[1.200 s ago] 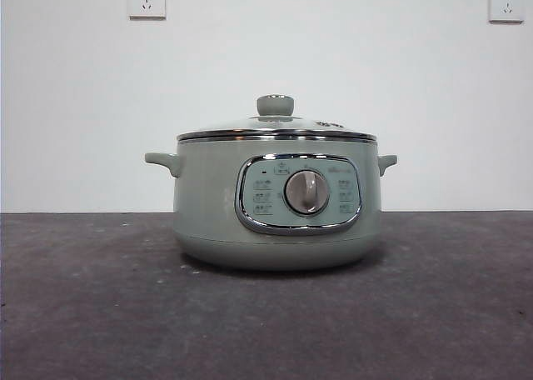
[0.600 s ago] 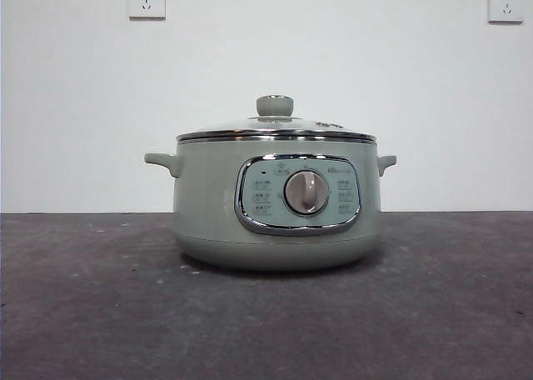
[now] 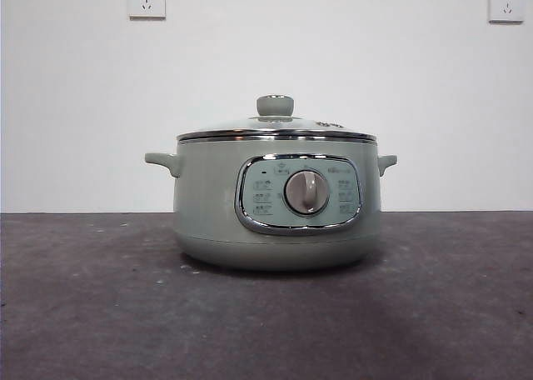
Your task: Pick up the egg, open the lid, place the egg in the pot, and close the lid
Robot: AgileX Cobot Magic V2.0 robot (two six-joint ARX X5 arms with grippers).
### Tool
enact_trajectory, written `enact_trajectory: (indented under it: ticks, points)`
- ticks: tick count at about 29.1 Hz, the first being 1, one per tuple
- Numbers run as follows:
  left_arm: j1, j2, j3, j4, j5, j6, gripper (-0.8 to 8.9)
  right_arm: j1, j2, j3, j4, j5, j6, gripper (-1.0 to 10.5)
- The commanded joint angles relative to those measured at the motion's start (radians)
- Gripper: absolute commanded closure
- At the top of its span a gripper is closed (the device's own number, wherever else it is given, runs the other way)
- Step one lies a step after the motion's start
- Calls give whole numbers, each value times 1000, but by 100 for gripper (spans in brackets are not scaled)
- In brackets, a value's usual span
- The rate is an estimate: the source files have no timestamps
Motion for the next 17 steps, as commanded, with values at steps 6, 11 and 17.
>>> enact_trajectory:
  ticks: [6,11,17]
  points:
    - [3,0,-11,6,0,-5,817,-3,-142,-428,269,-3,-13,946]
    - [3,0,-11,6,0,-5,817,-3,-211,-568,284,-3,-4,946]
    - [3,1,-11,6,0,-5,817,-3,-229,-622,244,-3,-6,946]
